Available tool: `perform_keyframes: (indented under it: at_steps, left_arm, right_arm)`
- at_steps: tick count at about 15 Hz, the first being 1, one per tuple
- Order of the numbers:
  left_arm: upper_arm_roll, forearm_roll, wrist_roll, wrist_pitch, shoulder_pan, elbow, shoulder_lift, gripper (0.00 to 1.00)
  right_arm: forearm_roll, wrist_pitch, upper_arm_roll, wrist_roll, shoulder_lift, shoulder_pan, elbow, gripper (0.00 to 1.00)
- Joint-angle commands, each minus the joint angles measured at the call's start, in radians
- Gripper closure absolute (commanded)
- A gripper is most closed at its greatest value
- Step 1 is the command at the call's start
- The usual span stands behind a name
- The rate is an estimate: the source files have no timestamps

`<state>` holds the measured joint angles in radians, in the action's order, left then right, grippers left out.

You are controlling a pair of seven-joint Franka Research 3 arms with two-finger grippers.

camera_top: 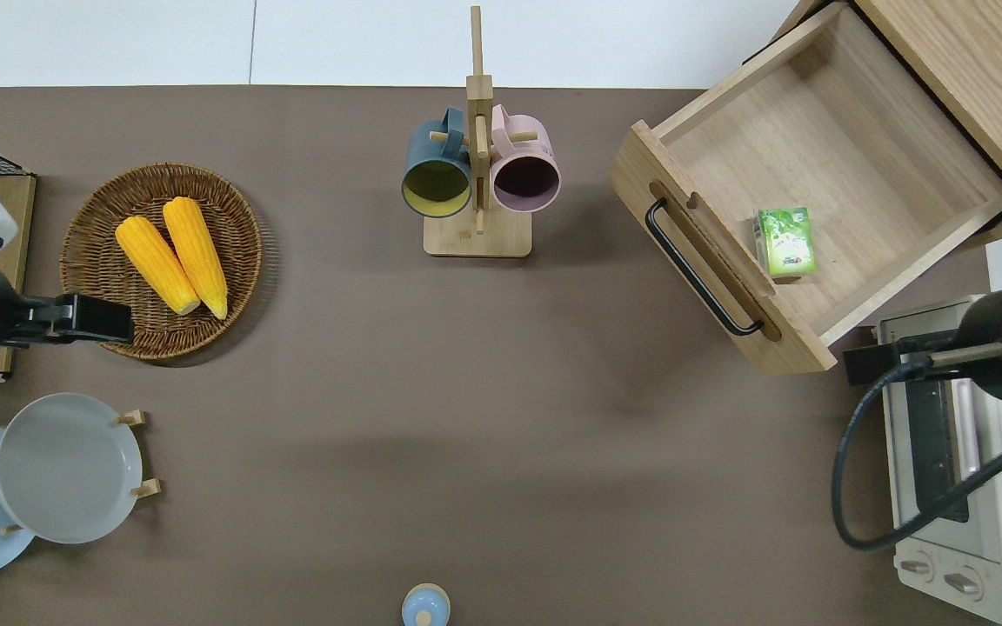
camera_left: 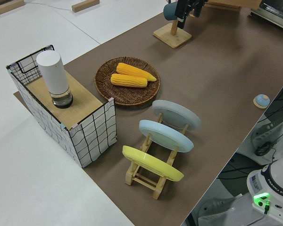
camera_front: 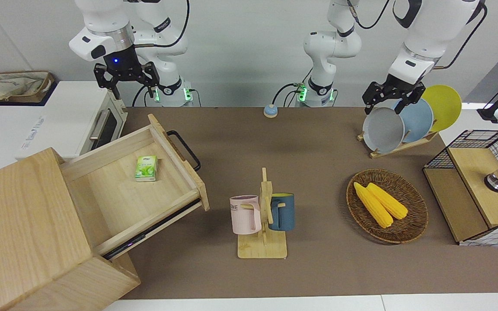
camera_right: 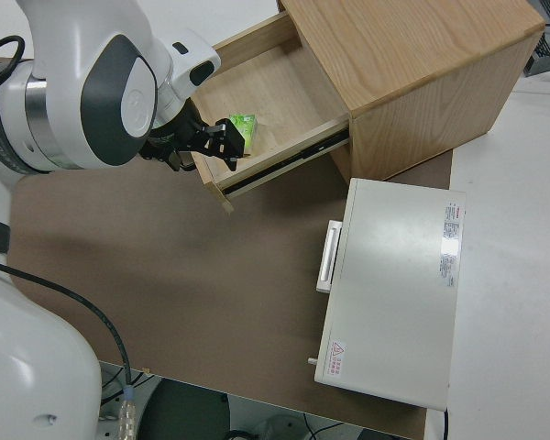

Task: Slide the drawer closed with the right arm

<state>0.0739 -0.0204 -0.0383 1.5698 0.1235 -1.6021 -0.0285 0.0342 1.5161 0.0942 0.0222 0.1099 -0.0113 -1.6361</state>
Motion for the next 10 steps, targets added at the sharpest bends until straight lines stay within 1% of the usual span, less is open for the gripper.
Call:
perform_keyframes:
  at_steps: [1,10]
  left_arm:
    - [0.003,0.013,0.001,-0.013,0.002,0.002,-0.008,0.00]
    - [0.003,0.013,0.001,-0.014,0.002,0.002,-0.008,0.00]
  right_arm:
    - [0.015,0.000,-0.005,-0.021,-0.009,-0.009,0.015,0.011]
    - [0.012,-0.002,-0.005,-0.019,-0.009,-0.019,0.015,0.011]
